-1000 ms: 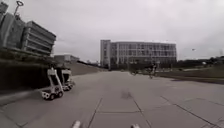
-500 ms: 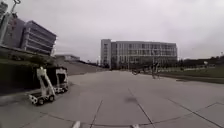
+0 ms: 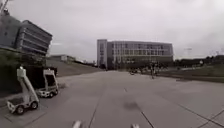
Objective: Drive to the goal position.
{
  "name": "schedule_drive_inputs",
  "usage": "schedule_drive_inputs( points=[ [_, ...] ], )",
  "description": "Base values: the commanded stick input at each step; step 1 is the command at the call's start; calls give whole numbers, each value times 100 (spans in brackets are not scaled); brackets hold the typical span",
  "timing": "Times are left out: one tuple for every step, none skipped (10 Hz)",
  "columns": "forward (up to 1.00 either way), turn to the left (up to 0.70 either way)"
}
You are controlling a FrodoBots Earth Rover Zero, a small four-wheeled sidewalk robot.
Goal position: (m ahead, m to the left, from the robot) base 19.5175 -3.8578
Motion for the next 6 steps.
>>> schedule_drive_inputs(
  points=[
    [70, -18],
    [70, 0],
    [70, 0],
    [70, 0],
    [70, 0],
    [70, 0]
  ],
)
